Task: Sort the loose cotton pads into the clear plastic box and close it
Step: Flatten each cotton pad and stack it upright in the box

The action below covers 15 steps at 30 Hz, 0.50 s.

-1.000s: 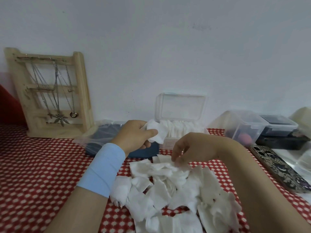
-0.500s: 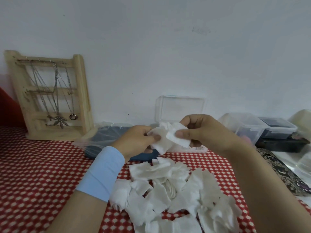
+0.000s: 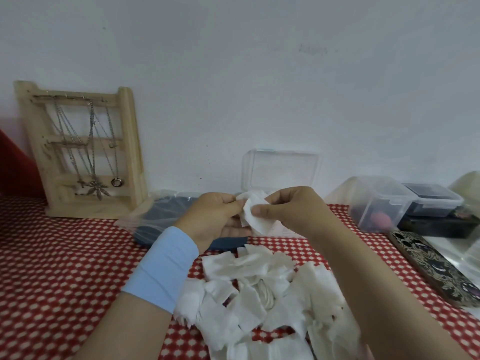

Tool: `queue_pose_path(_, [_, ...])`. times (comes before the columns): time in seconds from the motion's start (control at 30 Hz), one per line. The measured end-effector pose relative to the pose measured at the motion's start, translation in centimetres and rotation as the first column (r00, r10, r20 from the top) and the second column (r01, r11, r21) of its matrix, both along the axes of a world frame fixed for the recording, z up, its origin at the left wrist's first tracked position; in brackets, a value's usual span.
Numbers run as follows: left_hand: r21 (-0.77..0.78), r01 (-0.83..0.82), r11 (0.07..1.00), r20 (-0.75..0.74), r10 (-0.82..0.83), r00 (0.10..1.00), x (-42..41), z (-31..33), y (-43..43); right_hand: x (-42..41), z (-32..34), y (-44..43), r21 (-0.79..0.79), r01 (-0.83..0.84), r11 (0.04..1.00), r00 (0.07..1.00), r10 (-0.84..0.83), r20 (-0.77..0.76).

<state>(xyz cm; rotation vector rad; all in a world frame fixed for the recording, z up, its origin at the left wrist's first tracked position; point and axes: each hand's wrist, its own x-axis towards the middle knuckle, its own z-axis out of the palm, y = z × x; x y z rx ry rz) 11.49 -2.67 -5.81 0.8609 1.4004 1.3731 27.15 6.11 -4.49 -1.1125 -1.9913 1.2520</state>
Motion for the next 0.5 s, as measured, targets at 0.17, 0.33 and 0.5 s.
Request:
queue_pose_path(0.17, [-0.003, 0.005, 1.0, 0.081, -0.005, 0.997, 0.39, 0.37, -0.05, -0.38, -0.42, -0.22, 0.047, 0.083, 0.995, 0.996, -0.084, 0.023])
queue_pose_path(0.33, [-0.003, 0.019, 1.0, 0.049, -0.019, 0.999, 0.37, 0.59, -0.18, -0.41, -0.34, -0.16, 0.038, 0.058, 0.998, 0.998, -0.058, -0.013])
queue_pose_path(0.5, [-0.03, -0.053, 0.998, 0.108, 0.056, 0.993, 0.63, 0.36, 0.15, -0.41, -0.27, 0.04, 0.13, 0.111, 0.985, 0.99, -0.121, 0.077])
